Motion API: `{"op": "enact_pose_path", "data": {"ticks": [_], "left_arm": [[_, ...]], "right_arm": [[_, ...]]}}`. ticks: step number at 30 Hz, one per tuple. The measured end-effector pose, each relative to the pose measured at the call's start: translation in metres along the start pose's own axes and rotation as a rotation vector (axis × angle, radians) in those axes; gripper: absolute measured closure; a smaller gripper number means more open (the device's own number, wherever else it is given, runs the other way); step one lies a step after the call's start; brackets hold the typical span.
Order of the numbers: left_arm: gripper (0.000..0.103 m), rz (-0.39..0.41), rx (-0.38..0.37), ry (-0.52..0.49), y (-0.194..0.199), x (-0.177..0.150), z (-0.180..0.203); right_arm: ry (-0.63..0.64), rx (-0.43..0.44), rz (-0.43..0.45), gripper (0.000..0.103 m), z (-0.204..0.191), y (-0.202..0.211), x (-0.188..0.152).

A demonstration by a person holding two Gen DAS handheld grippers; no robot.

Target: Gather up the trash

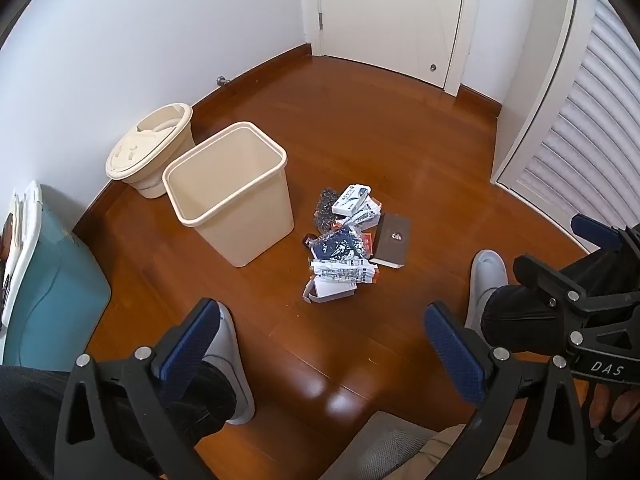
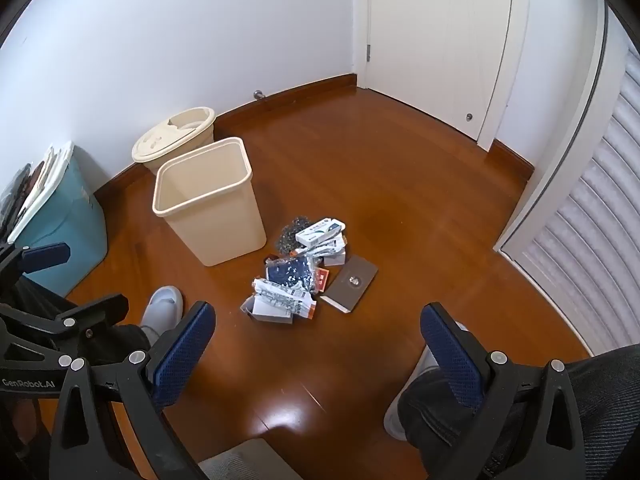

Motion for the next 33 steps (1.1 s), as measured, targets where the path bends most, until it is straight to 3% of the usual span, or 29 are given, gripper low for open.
{"op": "enact_pose_path", "data": {"ticks": [33], "left_arm": [[0.000, -0.035, -0.001, 0.015, -0.0069, -0.0043, -0.0038]], "right_arm": [[0.023, -0.008, 0.002, 0.000, -0.0068, -0.0012, -0.0007]]}}
Point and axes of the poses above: each gripper's, at about its wrist camera, not at the fingertips, and y roughly against the way its jaws point, z to its right, x to its top, the point moved 8 cm from there along -y, roughly the way its jaws point, and after that the axes turned 2 degrees about y, right-handed, at the moved point
